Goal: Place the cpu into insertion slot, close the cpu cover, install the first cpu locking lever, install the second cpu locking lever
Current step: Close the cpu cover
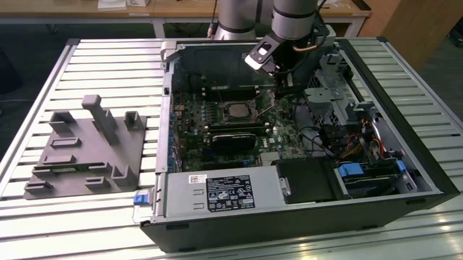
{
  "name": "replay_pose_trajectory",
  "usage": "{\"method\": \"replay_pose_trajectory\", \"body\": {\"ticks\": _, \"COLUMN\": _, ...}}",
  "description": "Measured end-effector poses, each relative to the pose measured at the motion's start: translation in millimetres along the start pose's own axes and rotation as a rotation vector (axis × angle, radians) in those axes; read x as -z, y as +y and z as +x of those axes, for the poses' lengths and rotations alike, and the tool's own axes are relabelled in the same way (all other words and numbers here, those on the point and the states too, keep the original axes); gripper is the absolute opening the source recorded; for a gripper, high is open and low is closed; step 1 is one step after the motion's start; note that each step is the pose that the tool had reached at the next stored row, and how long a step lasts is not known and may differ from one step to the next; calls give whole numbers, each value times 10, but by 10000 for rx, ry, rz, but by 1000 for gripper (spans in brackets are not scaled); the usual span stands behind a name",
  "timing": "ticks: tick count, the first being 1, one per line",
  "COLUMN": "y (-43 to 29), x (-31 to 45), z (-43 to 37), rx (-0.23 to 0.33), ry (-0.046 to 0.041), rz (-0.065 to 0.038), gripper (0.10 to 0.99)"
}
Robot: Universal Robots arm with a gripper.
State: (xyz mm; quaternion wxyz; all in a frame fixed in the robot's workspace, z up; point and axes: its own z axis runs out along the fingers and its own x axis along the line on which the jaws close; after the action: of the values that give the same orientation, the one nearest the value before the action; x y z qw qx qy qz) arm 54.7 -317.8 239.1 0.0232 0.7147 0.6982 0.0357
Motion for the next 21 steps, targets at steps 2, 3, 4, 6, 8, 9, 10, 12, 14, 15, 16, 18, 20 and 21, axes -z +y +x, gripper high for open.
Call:
{"method": "replay_pose_trajectory", "body": {"ticks": 2, "y": 5, "x": -5, "z": 1, "rx": -7, "ry": -15, "rz": 314, "gripper": 106}}
{"method": "replay_pose_trajectory", "body": {"ticks": 3, "y": 7, "x": -6, "z": 0, "rx": -9, "ry": -25, "rz": 495, "gripper": 106}}
{"method": "replay_pose_trajectory", "body": {"ticks": 4, "y": 10, "x": -8, "z": 0, "rx": -12, "ry": -38, "rz": 673, "gripper": 106}}
{"method": "replay_pose_trajectory", "body": {"ticks": 6, "y": 16, "x": -12, "z": 0, "rx": -16, "ry": -65, "rz": 1032, "gripper": 106}}
{"method": "replay_pose_trajectory", "body": {"ticks": 8, "y": 20, "x": -16, "z": 0, "rx": -21, "ry": -93, "rz": 1391, "gripper": 106}}
{"method": "replay_pose_trajectory", "body": {"ticks": 9, "y": 21, "x": -16, "z": 0, "rx": -22, "ry": -103, "rz": 1524, "gripper": 106}}
{"method": "replay_pose_trajectory", "body": {"ticks": 10, "y": 21, "x": -16, "z": 0, "rx": -23, "ry": -104, "rz": 1571, "gripper": 106}}
{"method": "replay_pose_trajectory", "body": {"ticks": 12, "y": 21, "x": -16, "z": 0, "rx": -24, "ry": -104, "rz": 1573, "gripper": 106}}
{"method": "replay_pose_trajectory", "body": {"ticks": 14, "y": 22, "x": -17, "z": 0, "rx": -23, "ry": -103, "rz": 1574, "gripper": 106}}
{"method": "replay_pose_trajectory", "body": {"ticks": 15, "y": 19, "x": -17, "z": 0, "rx": -24, "ry": -102, "rz": 1574, "gripper": 106}}
{"method": "replay_pose_trajectory", "body": {"ticks": 16, "y": 13, "x": -16, "z": 0, "rx": -22, "ry": -101, "rz": 1574, "gripper": 106}}
{"method": "replay_pose_trajectory", "body": {"ticks": 18, "y": -12, "x": -14, "z": 0, "rx": -23, "ry": -100, "rz": 1574, "gripper": 106}}
{"method": "replay_pose_trajectory", "body": {"ticks": 20, "y": -40, "x": -12, "z": -1, "rx": -23, "ry": -98, "rz": 1574, "gripper": 106}}
{"method": "replay_pose_trajectory", "body": {"ticks": 21, "y": -55, "x": -10, "z": -1, "rx": -23, "ry": -97, "rz": 1574, "gripper": 106}}
